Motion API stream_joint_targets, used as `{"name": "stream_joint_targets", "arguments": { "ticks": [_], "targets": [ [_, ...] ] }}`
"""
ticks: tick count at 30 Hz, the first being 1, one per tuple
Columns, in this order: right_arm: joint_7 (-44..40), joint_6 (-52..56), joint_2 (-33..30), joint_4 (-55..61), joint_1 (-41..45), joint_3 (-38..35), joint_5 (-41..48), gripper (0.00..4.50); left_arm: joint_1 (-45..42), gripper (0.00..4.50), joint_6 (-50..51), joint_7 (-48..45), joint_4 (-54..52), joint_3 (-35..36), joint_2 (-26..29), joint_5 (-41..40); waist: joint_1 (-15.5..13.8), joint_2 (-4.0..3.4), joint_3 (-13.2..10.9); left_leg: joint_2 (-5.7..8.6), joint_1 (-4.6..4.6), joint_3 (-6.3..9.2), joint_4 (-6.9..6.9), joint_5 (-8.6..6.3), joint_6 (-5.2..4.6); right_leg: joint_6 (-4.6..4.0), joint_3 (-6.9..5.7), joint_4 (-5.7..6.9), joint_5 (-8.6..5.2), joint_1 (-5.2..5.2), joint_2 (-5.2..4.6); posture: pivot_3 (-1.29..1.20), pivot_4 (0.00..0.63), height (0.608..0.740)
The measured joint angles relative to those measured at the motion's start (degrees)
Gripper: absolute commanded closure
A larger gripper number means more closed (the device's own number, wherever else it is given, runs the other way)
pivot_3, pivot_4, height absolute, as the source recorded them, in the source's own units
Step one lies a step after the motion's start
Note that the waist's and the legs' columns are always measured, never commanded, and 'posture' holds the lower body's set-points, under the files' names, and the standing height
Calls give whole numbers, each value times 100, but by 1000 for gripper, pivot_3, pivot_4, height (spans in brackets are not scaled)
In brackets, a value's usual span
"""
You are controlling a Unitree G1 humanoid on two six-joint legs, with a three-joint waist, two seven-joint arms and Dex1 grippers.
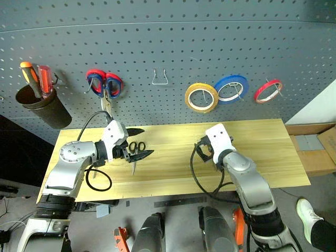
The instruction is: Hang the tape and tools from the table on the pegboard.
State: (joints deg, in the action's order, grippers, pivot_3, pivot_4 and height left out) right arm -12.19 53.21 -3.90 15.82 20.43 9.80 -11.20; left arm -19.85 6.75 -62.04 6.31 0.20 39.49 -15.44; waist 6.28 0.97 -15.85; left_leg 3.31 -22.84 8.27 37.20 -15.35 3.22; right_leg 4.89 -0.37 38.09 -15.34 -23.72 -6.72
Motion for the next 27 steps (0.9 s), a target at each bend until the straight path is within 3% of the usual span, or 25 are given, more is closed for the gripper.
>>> {"name": "stream_joint_targets", "arguments": {
  "ticks": [9,27],
  "targets": [
    [699,-459,312,-2300,707,-900,391,15,-145,117,-156,-17,90,-78,-35,89,50,0,0,-1,-6,-42,-14,2,4,0,26,8,1,-33,-4,-141,269,740],
    [808,-1277,163,-4479,1634,-1303,882,15,-99,117,-245,15,90,-99,-40,126,167,8,5,-1,13,-71,7,-1,-3,1,70,66,1,-42,3,-131,267,740]
  ]
}}
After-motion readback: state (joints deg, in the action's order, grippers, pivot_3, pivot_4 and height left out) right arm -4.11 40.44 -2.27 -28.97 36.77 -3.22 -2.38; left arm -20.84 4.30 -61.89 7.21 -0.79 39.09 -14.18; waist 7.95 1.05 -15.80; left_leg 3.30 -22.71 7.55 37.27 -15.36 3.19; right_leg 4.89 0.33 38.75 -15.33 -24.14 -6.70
